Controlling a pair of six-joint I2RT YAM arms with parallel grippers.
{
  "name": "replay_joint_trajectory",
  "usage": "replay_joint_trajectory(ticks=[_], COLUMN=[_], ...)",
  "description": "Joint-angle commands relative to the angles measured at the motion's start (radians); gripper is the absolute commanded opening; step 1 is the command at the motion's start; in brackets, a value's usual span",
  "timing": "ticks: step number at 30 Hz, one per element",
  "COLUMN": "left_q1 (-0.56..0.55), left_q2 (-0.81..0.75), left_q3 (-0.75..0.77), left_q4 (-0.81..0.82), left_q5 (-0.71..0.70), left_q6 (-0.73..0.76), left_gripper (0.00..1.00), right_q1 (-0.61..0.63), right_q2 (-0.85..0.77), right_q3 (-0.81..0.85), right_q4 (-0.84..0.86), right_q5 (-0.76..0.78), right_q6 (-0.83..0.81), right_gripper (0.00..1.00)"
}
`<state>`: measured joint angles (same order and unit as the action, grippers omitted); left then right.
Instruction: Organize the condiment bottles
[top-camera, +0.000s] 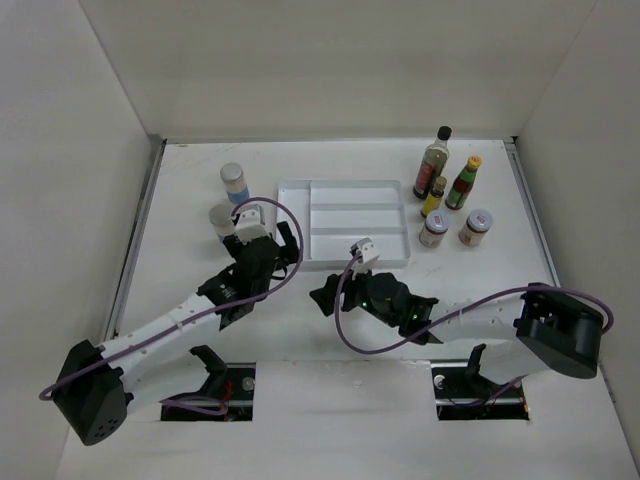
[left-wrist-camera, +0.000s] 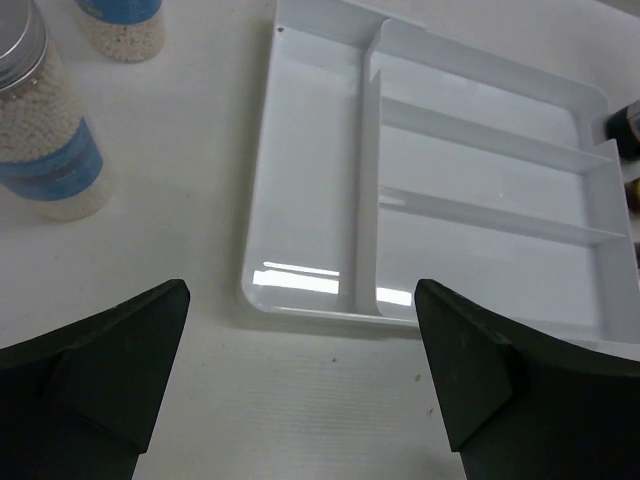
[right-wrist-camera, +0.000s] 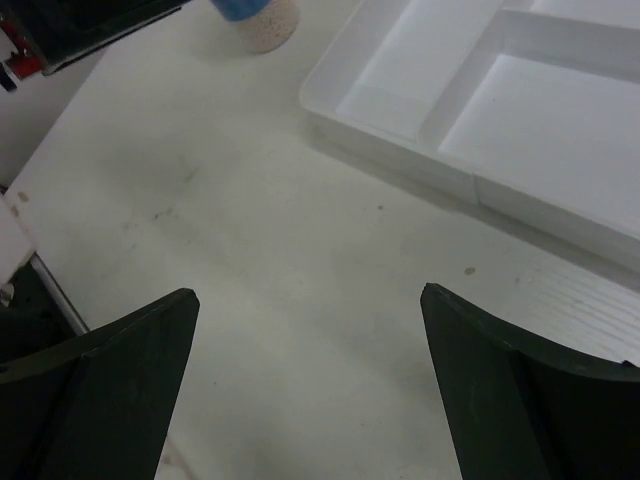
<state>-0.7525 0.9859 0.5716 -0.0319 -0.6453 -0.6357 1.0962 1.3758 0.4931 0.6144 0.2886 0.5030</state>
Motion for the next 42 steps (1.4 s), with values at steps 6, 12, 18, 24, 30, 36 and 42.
replay_joint_trajectory(ticks=[6, 12, 18, 24, 30, 36, 42], left_q1=[0.038, 0.034, 0.055, 0.152, 0.313, 0.4, 0.408], left_q2=[-0.116, -0.111, -0.173, -0.162, -0.041, 0.123, 0.258], left_q3=[0.059, 0.178, 0.258, 0.277, 0.297, 0.309, 0.318], left_q4=[-0.06, -0.151, -0.152, -0.169, -0.223, -0.174, -0.102], left_q5=[-0.077, -0.187, -0.306, -0.304, -0.202, -0.051, -0.059], left_q6=[0.028, 0.111, 0.275, 0.349, 0.311, 0.274, 0.275], left_gripper=[1.0, 1.0, 1.0, 0.29, 0.78, 0.89, 0.87], right_q1=[0.006, 0.007, 0.009, 0.009, -0.006, -0.006, -0.005], right_q2=[0.026, 0.023, -0.009, -0.014, -0.021, -0.011, -0.006], right_q3=[0.006, -0.001, -0.047, -0.061, -0.07, -0.071, -0.068], right_q4=[0.056, 0.067, 0.137, 0.177, 0.169, 0.191, 0.189], right_q5=[-0.045, -0.037, -0.037, -0.123, -0.126, -0.143, -0.146], right_q6=[-0.029, -0.031, -0.018, -0.003, 0.02, 0.02, 0.016], right_gripper=[1.0, 1.0, 1.0, 0.55, 0.47, 0.85, 0.86])
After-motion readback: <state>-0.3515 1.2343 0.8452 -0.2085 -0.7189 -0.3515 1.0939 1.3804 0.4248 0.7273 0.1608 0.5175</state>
